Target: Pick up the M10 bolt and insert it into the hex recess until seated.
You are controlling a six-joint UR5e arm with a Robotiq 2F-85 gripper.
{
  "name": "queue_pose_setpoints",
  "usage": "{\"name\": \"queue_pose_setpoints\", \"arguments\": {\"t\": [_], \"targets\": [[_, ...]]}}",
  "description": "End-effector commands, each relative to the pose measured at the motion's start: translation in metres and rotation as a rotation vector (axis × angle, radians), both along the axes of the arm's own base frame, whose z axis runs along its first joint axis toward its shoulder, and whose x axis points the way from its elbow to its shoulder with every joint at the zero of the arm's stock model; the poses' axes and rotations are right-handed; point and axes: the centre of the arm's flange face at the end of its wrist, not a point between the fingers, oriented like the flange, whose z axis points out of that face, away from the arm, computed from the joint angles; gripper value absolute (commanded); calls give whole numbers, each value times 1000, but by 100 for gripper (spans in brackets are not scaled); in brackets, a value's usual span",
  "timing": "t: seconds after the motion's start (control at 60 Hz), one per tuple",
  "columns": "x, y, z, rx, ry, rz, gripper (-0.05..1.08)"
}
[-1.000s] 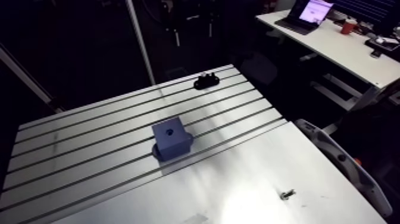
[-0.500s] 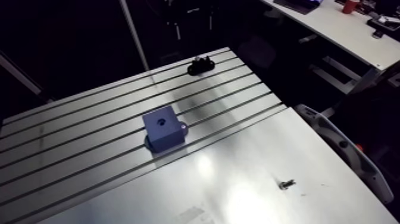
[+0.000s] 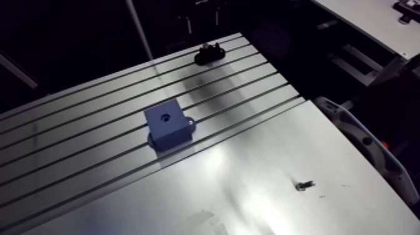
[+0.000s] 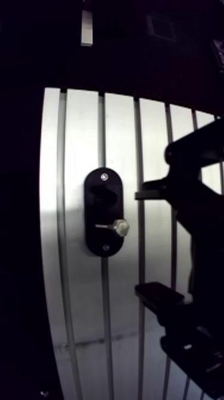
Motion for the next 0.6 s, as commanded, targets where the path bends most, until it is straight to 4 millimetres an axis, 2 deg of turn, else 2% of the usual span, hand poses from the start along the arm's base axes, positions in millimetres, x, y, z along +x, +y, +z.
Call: {"name": "queue_pose_setpoints", "arguments": {"t": [0.017,0.2,0.6], "targets": [[-8,3,-15,-12,11,-1,30],[-10,12,-17,-13,18,-11,38],[-12,16,-24,-30,20,-17,41]]}}
